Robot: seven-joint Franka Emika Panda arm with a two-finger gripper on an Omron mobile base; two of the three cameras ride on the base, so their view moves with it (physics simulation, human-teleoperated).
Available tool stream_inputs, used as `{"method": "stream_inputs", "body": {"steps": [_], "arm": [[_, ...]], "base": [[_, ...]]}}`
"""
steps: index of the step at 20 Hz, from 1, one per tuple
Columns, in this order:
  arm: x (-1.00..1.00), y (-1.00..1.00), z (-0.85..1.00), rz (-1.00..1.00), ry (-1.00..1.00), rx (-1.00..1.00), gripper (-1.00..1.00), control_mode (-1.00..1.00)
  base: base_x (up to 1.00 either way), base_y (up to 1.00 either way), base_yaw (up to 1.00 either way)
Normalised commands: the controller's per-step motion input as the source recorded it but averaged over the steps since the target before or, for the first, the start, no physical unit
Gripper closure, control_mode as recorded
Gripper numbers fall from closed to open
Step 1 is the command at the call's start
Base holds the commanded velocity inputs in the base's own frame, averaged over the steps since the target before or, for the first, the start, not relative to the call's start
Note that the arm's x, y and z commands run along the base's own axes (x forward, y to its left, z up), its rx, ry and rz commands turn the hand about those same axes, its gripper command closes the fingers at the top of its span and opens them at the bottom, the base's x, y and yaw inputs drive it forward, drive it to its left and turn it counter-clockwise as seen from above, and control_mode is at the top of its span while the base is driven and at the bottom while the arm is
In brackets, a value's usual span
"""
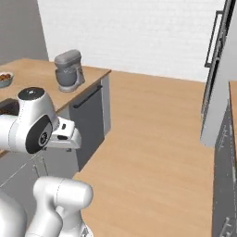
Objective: Navigate to the shelves.
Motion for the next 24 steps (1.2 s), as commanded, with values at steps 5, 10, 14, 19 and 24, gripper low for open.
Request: {"method": "stream_inputs", "body": {"steps": [5,10,14,19,24], "arm": [[0.0,0.0,0.0,0.0,0.0,0.0,-1.0,1.0],[0.0,0.0,0.0,0.0,0.0,0.0,-1.0,1.0],[0.0,0.0,0.0,0.0,0.0,0.0,-1.0,1.0],[0.0,0.0,0.0,0.0,0.0,0.0,-1.0,1.0],[0.0,0.0,0.0,0.0,0.0,0.0,-1.0,1.0]], "base": [[0.14,-0.16,-0.66],[0.15,-0.15,-0.67],[0.17,-0.16,-0.67],[0.15,-0.21,-0.66],[0.03,-0.2,-0.64]]}}
